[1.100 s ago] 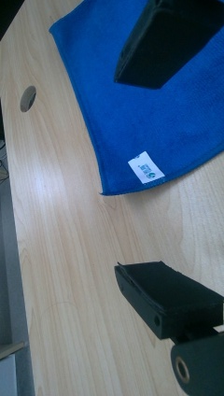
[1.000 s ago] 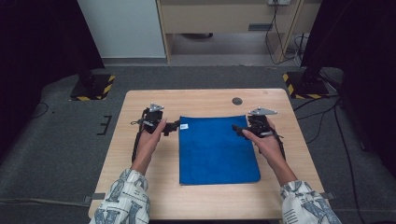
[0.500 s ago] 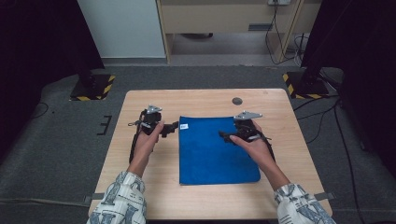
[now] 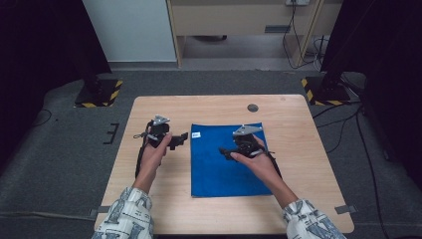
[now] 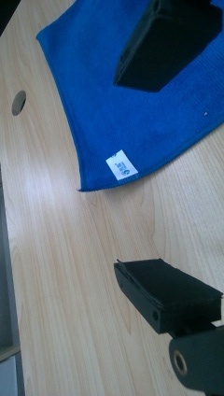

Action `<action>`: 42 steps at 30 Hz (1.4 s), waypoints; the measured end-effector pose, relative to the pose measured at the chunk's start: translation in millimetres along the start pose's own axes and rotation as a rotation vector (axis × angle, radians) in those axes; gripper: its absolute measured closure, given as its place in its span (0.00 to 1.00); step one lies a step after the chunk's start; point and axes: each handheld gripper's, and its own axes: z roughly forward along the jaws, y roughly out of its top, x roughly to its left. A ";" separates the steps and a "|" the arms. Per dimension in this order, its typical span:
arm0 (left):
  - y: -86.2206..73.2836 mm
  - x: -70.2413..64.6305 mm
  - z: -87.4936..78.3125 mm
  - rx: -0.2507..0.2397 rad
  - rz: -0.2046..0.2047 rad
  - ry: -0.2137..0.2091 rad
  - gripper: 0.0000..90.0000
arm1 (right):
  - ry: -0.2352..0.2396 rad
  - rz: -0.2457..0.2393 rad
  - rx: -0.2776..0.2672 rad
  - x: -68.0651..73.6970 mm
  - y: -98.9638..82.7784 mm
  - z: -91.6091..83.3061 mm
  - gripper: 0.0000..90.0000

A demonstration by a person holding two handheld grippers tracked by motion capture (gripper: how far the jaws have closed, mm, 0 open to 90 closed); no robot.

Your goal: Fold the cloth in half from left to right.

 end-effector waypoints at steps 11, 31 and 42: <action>-7.8 7.7 -6.4 -0.004 0.015 0.011 0.11 | 0.089 -0.076 0.011 36.3 3.2 7.5 0.39; -16.5 11.3 -10.0 -0.003 -0.006 0.005 0.14 | 0.219 -0.164 0.001 81.9 0.1 5.4 0.68; 0.6 9.6 -10.1 -0.022 0.000 -0.002 0.15 | 0.243 -0.191 0.023 101.7 -14.7 4.5 0.79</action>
